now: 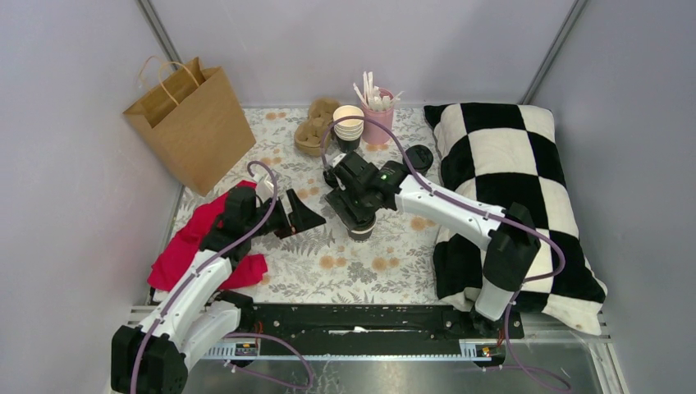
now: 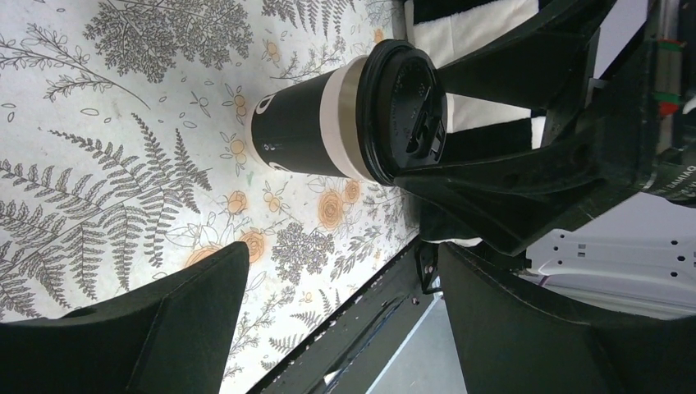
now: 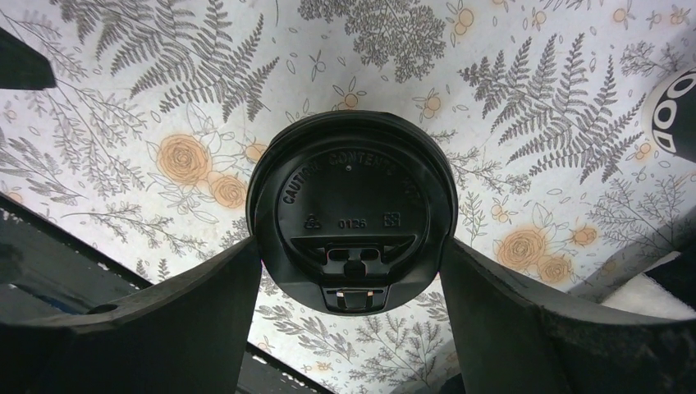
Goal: Pack the takeout coffee
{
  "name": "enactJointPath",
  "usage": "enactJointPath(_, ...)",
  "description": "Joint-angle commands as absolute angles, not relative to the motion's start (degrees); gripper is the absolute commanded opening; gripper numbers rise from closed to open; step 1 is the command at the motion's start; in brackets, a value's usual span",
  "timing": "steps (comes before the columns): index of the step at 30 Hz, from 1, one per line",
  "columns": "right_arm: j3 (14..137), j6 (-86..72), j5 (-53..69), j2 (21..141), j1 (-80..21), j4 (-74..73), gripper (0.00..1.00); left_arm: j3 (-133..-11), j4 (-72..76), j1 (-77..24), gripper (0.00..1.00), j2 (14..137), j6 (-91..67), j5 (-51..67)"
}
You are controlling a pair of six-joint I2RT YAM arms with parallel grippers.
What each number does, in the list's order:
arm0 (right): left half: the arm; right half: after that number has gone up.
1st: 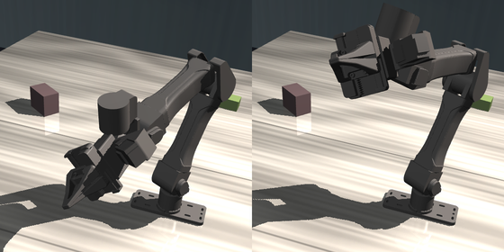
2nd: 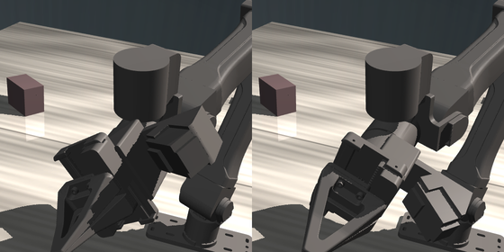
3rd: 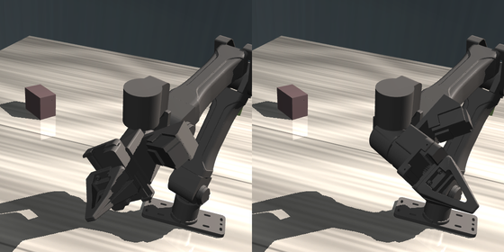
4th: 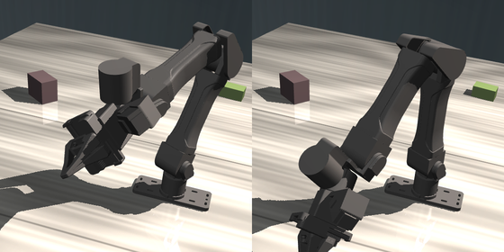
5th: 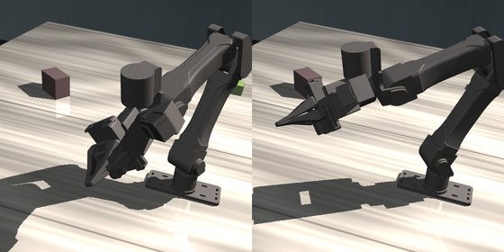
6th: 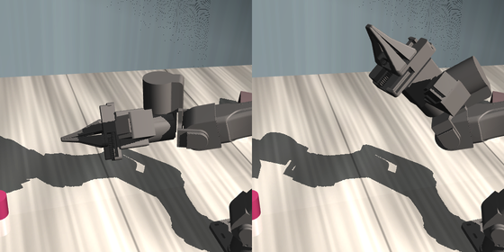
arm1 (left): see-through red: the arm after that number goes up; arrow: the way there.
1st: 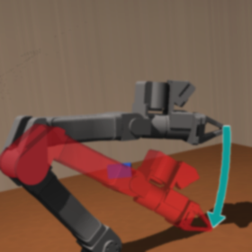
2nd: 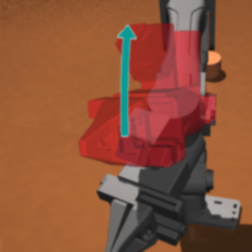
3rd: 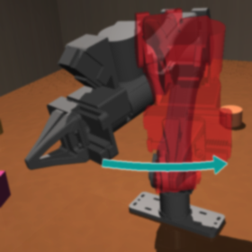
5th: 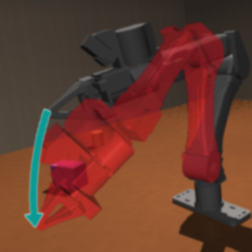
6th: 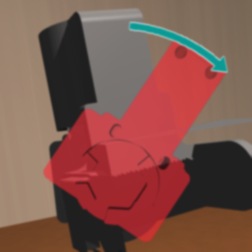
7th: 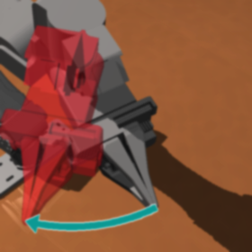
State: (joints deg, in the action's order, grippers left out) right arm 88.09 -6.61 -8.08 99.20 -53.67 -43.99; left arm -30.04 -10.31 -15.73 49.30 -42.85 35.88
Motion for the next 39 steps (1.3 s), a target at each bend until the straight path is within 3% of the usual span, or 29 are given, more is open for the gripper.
enactJointPath(1,90.52,-6.68,-9.45,100.61,-53.89,-46.95,0.84,-29.08,-7.21,-15.82,0.89,48.14,-41.58,36.43)
enactJointPath(39,92.65,-5.85,-11.27,103.88,-53.51,-48.03,0.88,-27.95,-7.56,-15.82,0.89,47.19,-41.14,36.92)
